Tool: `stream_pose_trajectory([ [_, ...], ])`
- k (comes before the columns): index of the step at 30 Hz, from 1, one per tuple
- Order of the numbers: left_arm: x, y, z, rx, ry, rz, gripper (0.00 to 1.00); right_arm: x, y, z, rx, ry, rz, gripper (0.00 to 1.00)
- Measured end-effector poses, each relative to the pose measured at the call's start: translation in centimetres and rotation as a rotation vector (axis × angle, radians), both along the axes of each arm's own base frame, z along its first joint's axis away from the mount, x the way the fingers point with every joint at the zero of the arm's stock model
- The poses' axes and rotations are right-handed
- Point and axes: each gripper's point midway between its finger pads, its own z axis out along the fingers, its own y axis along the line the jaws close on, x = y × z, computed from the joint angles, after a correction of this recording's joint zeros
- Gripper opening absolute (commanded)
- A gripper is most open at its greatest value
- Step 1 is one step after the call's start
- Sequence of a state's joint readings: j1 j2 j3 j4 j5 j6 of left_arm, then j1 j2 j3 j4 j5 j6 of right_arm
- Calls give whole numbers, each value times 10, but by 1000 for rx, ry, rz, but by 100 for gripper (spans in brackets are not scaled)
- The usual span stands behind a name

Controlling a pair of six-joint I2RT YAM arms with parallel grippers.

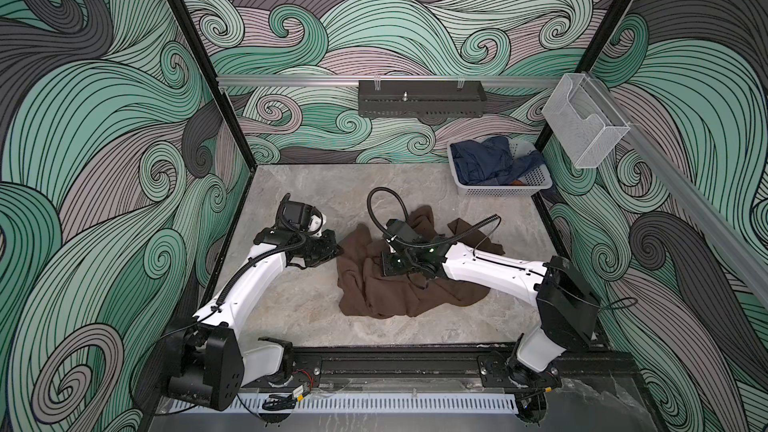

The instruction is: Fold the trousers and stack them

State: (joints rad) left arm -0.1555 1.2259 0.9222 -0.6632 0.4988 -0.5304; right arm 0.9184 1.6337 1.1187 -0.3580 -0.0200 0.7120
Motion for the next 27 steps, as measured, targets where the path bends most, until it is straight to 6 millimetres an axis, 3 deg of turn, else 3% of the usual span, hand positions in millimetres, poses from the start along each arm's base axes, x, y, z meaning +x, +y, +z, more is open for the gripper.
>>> stream_pose_trajectory([
  [2, 5, 13, 9, 10, -22, 33, 0, 4, -24, 3, -9, -11, -47, 0],
  [6, 14, 35, 28, 35, -83, 88, 0, 15, -71, 31, 15, -73, -146, 0],
  [10, 21, 50, 48, 62, -153, 122, 0, 24, -101, 59, 34, -145, -209, 0],
  [16, 28, 62, 75, 83, -227, 149, 0, 30, -150, 62, 6, -168, -303, 0],
  [22, 26, 48, 88, 9, -267, 88, 0, 38, -164, 59, -19, -158, -309, 0],
  [27, 24, 35, 91, -56, -288, 37, 0, 33, -157, 51, -27, -119, -237, 0],
])
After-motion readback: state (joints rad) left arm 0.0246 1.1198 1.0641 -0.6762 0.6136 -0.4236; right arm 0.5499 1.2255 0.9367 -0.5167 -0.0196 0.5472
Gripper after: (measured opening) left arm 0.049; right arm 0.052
